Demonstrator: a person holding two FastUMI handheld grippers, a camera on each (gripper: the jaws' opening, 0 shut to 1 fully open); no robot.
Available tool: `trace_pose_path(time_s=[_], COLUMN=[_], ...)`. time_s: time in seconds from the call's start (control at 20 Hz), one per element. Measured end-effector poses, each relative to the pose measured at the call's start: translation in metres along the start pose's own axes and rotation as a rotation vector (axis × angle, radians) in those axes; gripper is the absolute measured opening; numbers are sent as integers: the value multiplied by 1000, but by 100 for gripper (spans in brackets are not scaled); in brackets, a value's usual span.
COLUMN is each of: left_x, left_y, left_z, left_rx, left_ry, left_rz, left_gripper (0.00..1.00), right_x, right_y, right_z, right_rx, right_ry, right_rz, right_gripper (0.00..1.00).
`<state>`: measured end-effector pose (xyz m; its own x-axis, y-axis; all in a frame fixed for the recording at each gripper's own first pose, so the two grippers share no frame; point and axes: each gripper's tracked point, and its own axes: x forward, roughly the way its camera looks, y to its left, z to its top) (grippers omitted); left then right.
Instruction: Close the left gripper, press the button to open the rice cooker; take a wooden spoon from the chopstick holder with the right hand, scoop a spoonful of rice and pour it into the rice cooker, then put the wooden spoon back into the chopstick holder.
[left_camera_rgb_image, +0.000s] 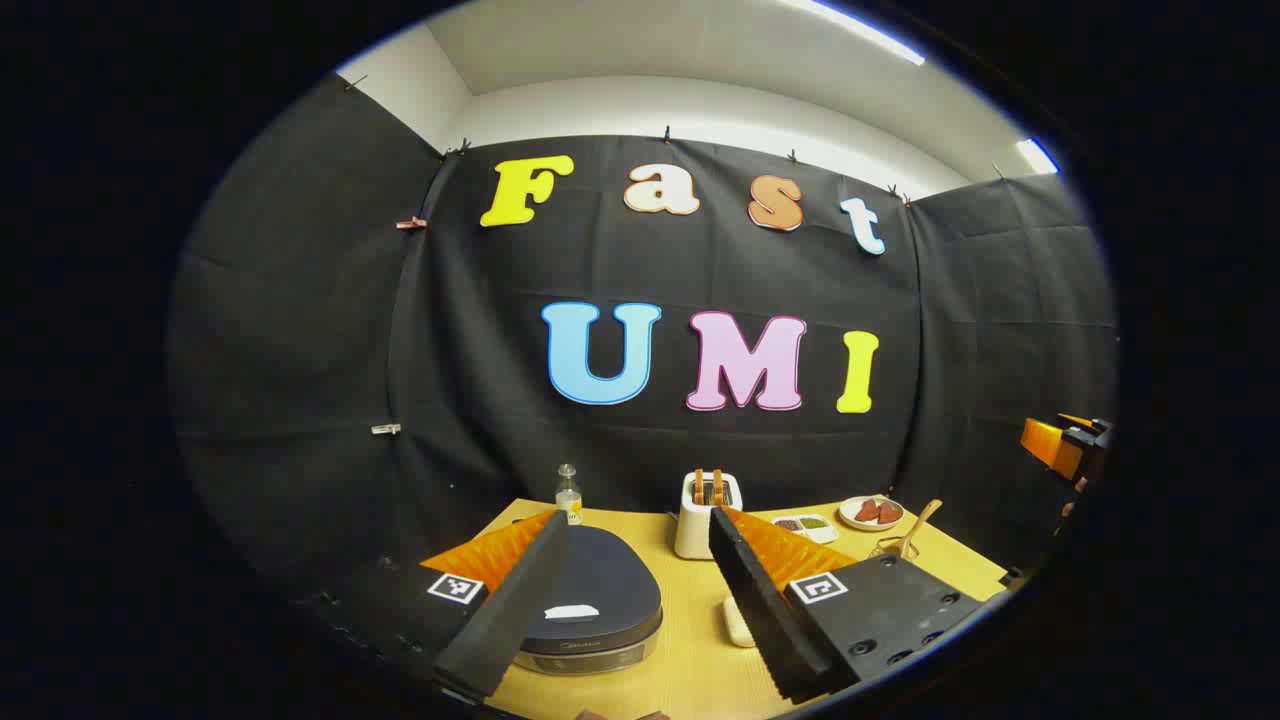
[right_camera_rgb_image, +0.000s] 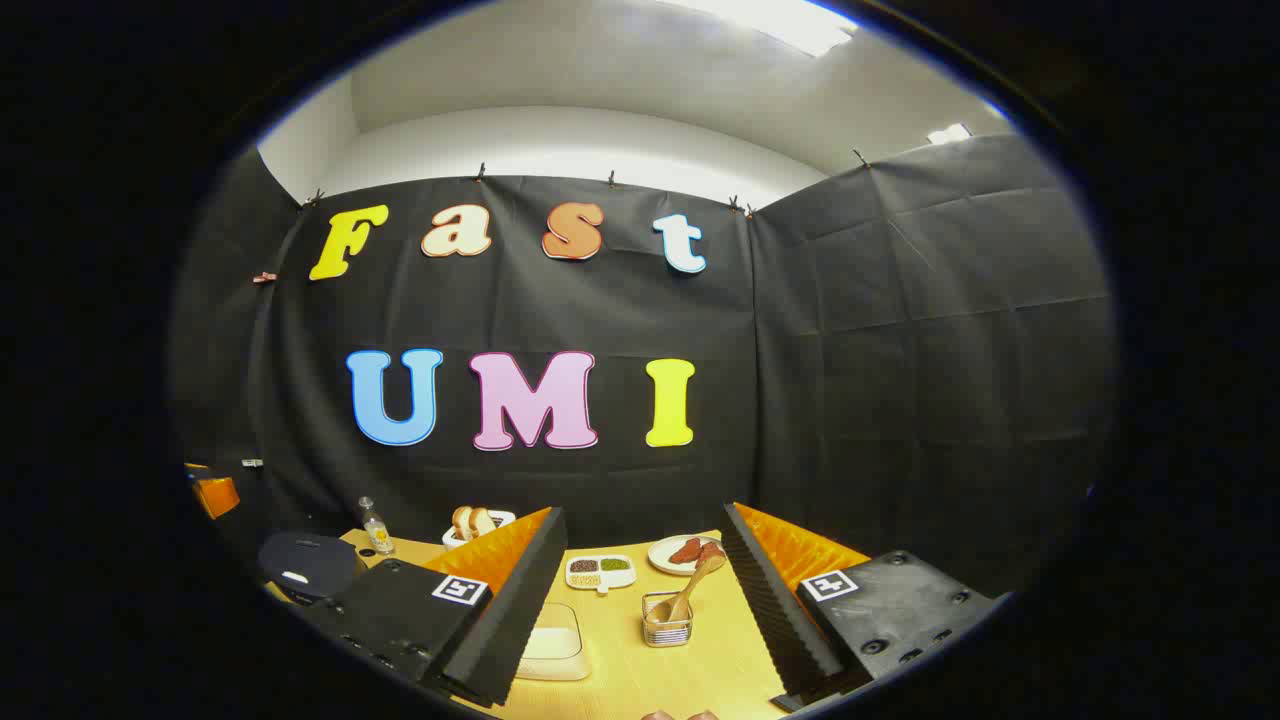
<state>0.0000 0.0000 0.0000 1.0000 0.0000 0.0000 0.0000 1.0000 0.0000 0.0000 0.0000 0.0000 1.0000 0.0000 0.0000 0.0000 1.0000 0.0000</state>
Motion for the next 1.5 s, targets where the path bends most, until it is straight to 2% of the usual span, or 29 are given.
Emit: trace_pose_path(time_s=[0.85, 1.2, 1.3, 1.4, 1.45, 1.5], left_x=[3, 4, 6, 9, 11, 15], left_y=[-12, -11, -12, -6, 0, 7], left_z=[-17, -26, -30, -35, -39, -41], left_rx=[-7, -14, -24, -28, -27, -25], left_ry=[33, 71, 91, 120, 135, 149], left_rz=[-12, -26, -52, -64, -57, -48], left_gripper=[95, 95, 92, 80, 70, 67], right_x=[-3, -1, -1, -2, -3, -4], right_y=[44, 50, 50, 49, 49, 48], right_z=[-15, -19, -18, -18, -19, -21], right_rx=[10, 8, 4, 1, 0, 0], right_ry=[45, 55, 50, 44, 43, 43], right_rz=[178, 206, 203, 198, 194, 190], right_gripper=[97, 98, 97, 98, 98, 98])
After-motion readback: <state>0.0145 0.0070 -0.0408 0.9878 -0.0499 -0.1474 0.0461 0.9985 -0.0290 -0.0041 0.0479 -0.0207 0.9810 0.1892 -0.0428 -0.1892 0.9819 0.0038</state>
